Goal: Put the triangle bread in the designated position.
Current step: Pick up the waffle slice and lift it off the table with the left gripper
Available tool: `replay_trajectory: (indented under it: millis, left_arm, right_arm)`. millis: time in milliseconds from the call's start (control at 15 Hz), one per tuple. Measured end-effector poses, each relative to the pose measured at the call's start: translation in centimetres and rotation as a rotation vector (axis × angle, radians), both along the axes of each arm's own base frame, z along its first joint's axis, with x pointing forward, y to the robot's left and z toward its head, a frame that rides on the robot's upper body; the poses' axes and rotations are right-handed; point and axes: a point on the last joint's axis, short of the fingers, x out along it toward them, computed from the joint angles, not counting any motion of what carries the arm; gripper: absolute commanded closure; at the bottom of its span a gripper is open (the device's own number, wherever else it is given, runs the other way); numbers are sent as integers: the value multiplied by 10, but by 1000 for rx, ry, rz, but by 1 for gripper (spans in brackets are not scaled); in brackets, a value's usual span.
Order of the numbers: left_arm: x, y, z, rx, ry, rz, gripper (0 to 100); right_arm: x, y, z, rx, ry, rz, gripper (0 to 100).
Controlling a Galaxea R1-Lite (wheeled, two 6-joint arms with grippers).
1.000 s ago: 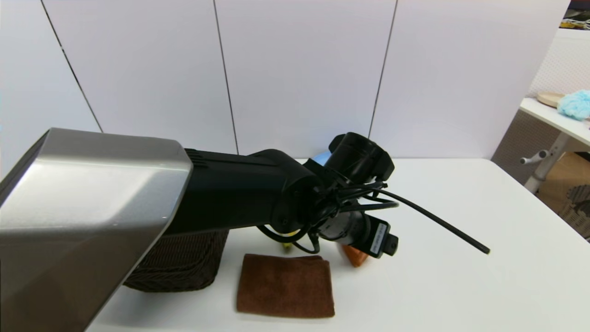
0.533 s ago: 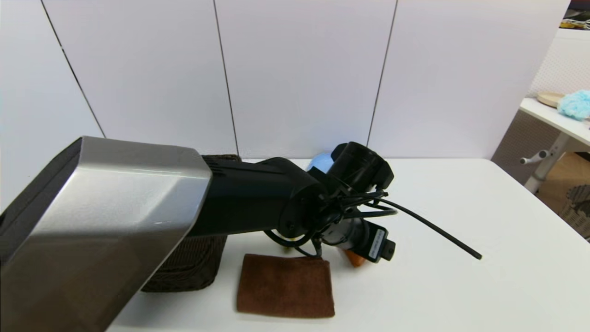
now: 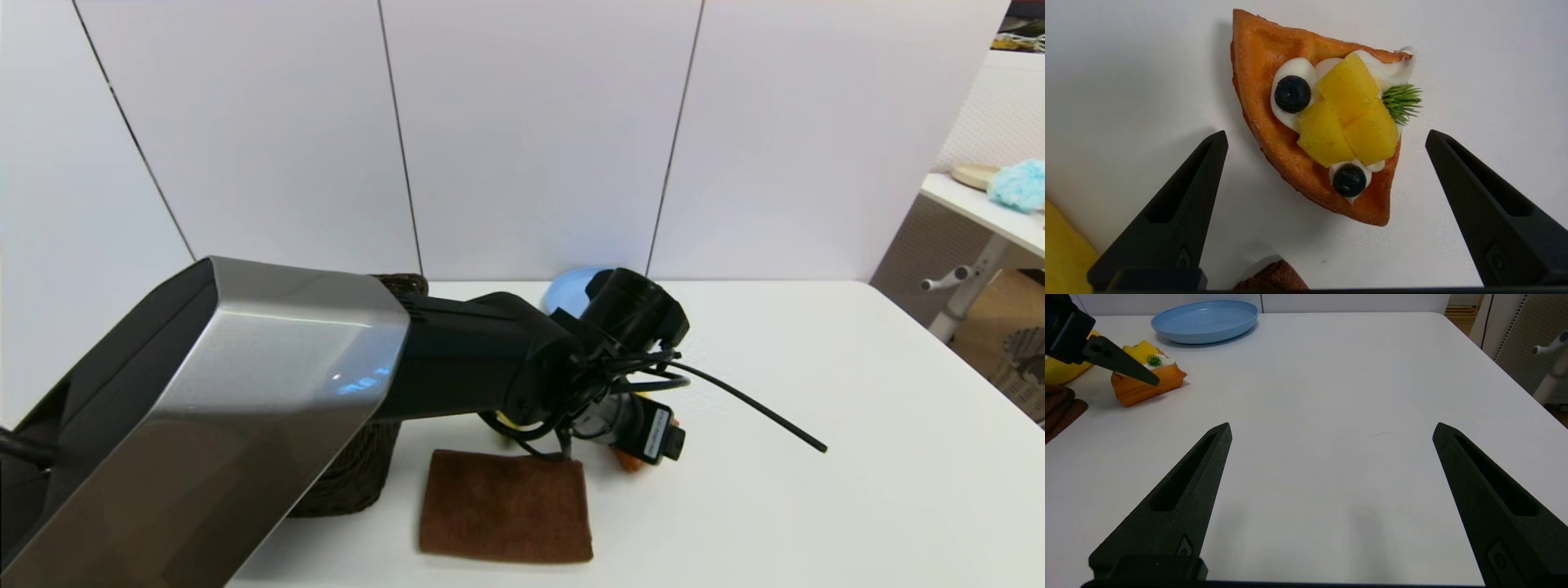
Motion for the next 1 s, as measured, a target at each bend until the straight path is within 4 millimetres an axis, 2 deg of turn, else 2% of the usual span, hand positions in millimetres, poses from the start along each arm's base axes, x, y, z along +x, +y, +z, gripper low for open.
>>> replay_trajectory:
  millis: [267, 733, 800, 1000]
  left_arm:
    - [8, -1, -3, -24, -16, 14, 0]
    - [9, -3, -7, -29, -20, 1, 0]
    - [9, -3, -7, -29, -20, 1, 100]
    - [9, -3, -7, -27, -20, -3, 100]
  right_arm:
    - [0, 0, 0, 0, 0, 0, 0]
    - [0, 0, 0, 0, 0, 0, 0]
    - [0, 0, 0, 0, 0, 0, 0]
    - [0, 0, 0, 0, 0, 0, 0]
